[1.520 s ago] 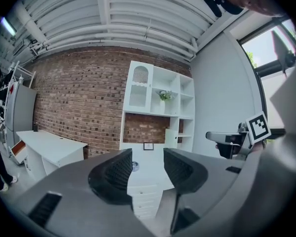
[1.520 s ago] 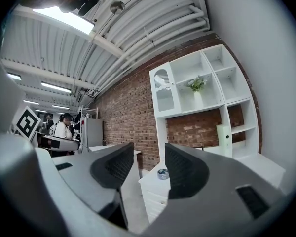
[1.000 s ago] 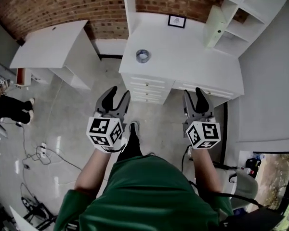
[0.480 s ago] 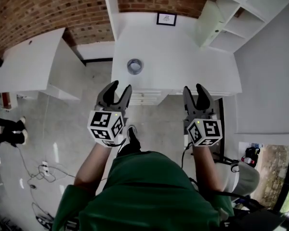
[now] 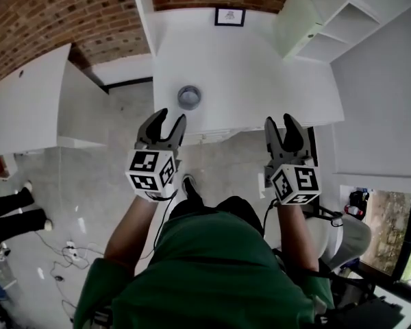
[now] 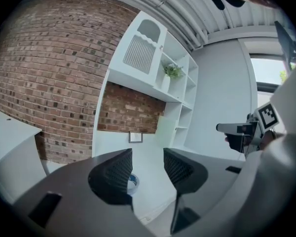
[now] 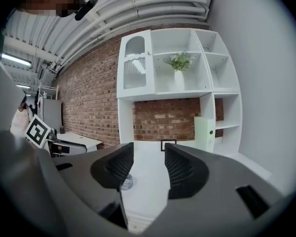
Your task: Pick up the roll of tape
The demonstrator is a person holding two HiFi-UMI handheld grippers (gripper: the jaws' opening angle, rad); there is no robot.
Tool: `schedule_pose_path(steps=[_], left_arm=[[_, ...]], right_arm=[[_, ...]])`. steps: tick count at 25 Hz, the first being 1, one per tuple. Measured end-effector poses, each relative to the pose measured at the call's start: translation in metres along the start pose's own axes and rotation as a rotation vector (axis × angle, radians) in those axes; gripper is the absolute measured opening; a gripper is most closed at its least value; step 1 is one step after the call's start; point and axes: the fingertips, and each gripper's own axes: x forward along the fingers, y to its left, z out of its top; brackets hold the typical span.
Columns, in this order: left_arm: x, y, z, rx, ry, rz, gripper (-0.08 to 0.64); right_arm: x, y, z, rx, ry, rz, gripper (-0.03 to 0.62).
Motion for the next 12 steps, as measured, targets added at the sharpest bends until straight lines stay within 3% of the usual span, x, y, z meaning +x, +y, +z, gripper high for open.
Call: schedule_pose_path(steps=[7,12], left_arm=[[0.045,0.016,-0.029,-0.002,0.099,-0.053,0.209],[0.075,0.017,-0.047,0.057,0.191,-0.063,0.209]], right_arm=[[0.028,-0.017,-0.02,0.032,0.041,-0.026,0.207],[0.05,-0.039,-0.045,0.102,0.066,-0.007,0.204]])
